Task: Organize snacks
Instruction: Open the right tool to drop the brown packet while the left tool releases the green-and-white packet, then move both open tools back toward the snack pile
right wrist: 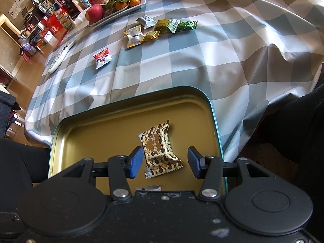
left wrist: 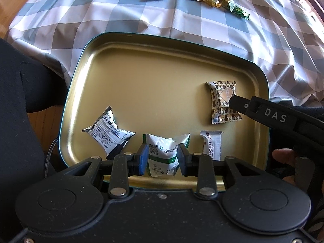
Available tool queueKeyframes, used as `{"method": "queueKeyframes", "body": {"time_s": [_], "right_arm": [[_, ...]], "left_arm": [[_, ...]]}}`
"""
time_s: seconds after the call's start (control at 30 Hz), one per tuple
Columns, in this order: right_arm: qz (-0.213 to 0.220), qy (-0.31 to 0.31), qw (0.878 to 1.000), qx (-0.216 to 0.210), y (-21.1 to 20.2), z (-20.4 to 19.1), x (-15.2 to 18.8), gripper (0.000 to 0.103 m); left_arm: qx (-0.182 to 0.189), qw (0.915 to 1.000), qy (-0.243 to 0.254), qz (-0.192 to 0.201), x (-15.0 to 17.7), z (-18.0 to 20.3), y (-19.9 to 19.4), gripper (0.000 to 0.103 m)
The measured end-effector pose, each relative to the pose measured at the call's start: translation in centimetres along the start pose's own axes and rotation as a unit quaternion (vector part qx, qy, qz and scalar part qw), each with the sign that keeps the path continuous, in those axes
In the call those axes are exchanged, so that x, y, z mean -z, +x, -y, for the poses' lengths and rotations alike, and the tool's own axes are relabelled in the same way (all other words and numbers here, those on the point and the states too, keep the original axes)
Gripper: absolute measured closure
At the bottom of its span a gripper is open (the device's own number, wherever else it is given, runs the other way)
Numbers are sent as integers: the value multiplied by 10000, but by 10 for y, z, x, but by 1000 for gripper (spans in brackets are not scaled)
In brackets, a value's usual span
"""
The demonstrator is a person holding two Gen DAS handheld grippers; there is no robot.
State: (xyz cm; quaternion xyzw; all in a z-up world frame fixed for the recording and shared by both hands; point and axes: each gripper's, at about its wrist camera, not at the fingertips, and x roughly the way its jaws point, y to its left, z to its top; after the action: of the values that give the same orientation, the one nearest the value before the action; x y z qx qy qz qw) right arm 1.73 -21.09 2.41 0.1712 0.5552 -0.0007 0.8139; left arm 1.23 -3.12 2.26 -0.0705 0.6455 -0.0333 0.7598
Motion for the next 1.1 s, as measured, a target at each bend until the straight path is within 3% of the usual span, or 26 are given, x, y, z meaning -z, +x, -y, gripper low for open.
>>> {"method": "queueKeyframes", "body": {"time_s": [0.17,0.27,0.47,0.63,0.8,0.87,0.9,1.1], "right_arm": [[-63,-63,9999,-59,1,-2,-1,43],[-51,-226,9997,0,0,-8,1,34],[69,-486,9986,210,-2,-17,3,31],[325,-307,9984,356,-7,-18,8,28],[483,-327,9974,427,-12,-22,6,27],[546,-370,9970,409,-12,-24,4,14],[544,-429,9968,390,-12,-25,3,9],[162,-752,9959,484,-7,-37,-9,10]], "left_arm": [[42,10000,-8,-47,-3,-2,0,62],[64,9999,-47,-71,-6,-3,1,62],[129,9997,-63,-197,-11,-9,4,62],[-43,9997,-63,-233,-14,-11,6,61],[18,9993,-25,-362,-19,-14,10,61],[-37,9994,72,-325,-20,-13,10,61],[-84,9994,146,-286,-21,-11,9,61],[-232,9986,479,-16,-30,-5,1,61]]}}
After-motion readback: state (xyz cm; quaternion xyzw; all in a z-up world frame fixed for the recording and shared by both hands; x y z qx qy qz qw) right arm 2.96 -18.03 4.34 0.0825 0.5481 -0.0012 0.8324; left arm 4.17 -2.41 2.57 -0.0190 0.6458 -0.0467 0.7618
